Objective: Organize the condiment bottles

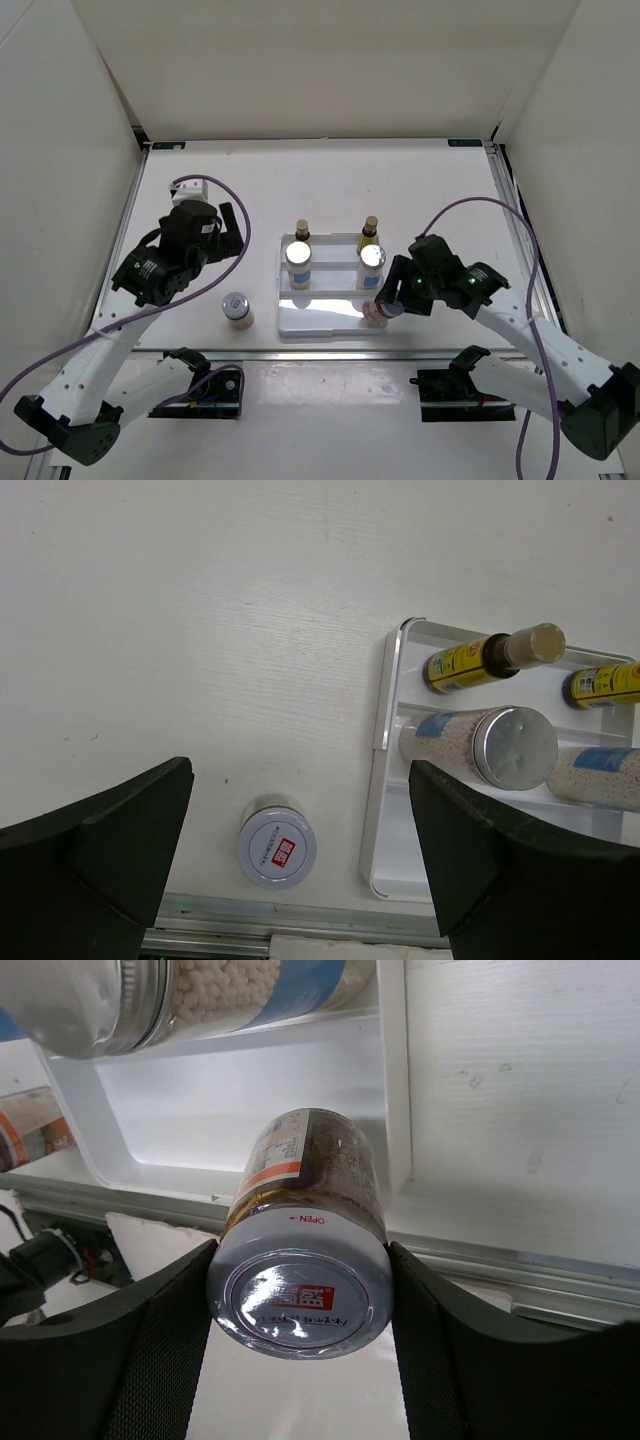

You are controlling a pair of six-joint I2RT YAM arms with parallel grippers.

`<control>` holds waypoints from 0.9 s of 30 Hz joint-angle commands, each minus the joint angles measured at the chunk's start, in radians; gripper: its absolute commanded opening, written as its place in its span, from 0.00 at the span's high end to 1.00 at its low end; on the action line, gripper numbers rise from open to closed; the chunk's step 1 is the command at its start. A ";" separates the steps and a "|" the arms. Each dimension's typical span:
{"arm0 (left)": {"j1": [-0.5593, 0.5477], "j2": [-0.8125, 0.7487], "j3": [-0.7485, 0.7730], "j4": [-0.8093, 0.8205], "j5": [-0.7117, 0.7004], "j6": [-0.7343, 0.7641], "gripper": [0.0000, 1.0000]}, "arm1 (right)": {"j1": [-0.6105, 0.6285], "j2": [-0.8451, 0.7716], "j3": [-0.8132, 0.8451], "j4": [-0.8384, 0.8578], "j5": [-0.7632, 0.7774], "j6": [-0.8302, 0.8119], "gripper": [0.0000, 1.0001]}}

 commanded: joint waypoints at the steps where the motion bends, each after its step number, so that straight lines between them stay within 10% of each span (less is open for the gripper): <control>1: 0.003 0.008 -0.007 0.028 0.018 -0.011 0.00 | 0.047 0.052 0.037 0.122 0.000 -0.002 1.00; 9: 0.003 0.039 -0.007 0.028 0.027 0.009 0.00 | 0.137 0.215 0.098 0.076 0.132 0.033 0.95; 18: 0.003 0.059 -0.007 0.015 0.046 0.027 0.00 | 0.181 0.270 0.180 0.027 0.208 0.044 0.04; 27: 0.003 0.082 -0.025 -0.117 0.194 -0.114 0.00 | 0.181 0.117 0.243 -0.076 0.260 0.053 0.00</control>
